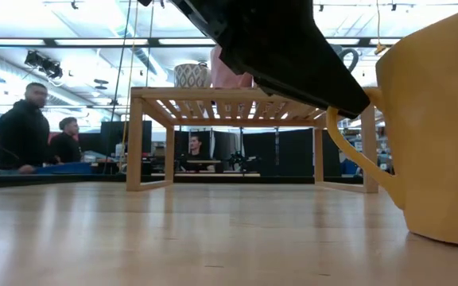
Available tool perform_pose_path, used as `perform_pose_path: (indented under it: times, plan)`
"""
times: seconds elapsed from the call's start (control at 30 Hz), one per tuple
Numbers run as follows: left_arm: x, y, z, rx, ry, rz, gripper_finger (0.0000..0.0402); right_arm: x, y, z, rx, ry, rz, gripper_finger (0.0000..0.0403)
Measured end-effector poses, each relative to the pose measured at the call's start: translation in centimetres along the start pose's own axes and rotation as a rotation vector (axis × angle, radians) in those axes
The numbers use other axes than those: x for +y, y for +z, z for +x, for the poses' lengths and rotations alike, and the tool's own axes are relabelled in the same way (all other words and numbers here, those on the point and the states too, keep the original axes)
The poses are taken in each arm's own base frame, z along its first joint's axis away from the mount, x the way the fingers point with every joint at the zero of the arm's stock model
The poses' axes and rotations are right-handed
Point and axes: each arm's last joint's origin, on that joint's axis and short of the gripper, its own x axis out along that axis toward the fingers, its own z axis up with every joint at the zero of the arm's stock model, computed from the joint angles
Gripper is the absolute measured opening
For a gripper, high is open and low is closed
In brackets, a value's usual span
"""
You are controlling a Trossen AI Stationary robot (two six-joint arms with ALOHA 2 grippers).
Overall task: Place coffee mugs
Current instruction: Put the yellow mug on the shelf aligned with the gray mug
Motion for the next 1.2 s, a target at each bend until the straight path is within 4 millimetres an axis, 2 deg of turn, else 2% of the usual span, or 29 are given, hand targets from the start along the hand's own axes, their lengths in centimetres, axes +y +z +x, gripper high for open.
perform_pose_path:
  times: [0.23, 0.4, 0.63, 0.87, 1.07, 1.2]
  plan:
    - [-0.4, 0.0, -0.1, 0.003, -0.004, -0.056, 0.006, 0.0, 0.0, 0.0, 0.0, 0.0, 0.0, 0.0175]
    - [-1.1, 0.5, -1.9, 0.035, -0.017, -0.086, 0.006, 0.0, 0.0, 0.0, -0.002, 0.001, 0.001, 0.0175]
    - [-2.0, 2.1, -7.4, 0.081, -0.012, -0.144, 0.006, 0.0, 0.0, 0.0, -0.002, 0.0, 0.001, 0.0175]
    - [-2.3, 3.4, -14.9, 0.081, 0.095, -0.183, 0.006, 0.0, 0.0, 0.0, -0.002, 0.001, 0.001, 0.0175]
    - [-0.9, 3.2, -21.2, 0.077, 0.274, -0.288, 0.006, 0.0, 0.0, 0.0, -0.003, 0.0, 0.001, 0.0175]
    - [0.5, 2.5, -24.5, 0.069, 0.424, -0.361, 0.006, 0.0, 0.0, 0.0, -0.003, 0.0, 0.001, 0.0175]
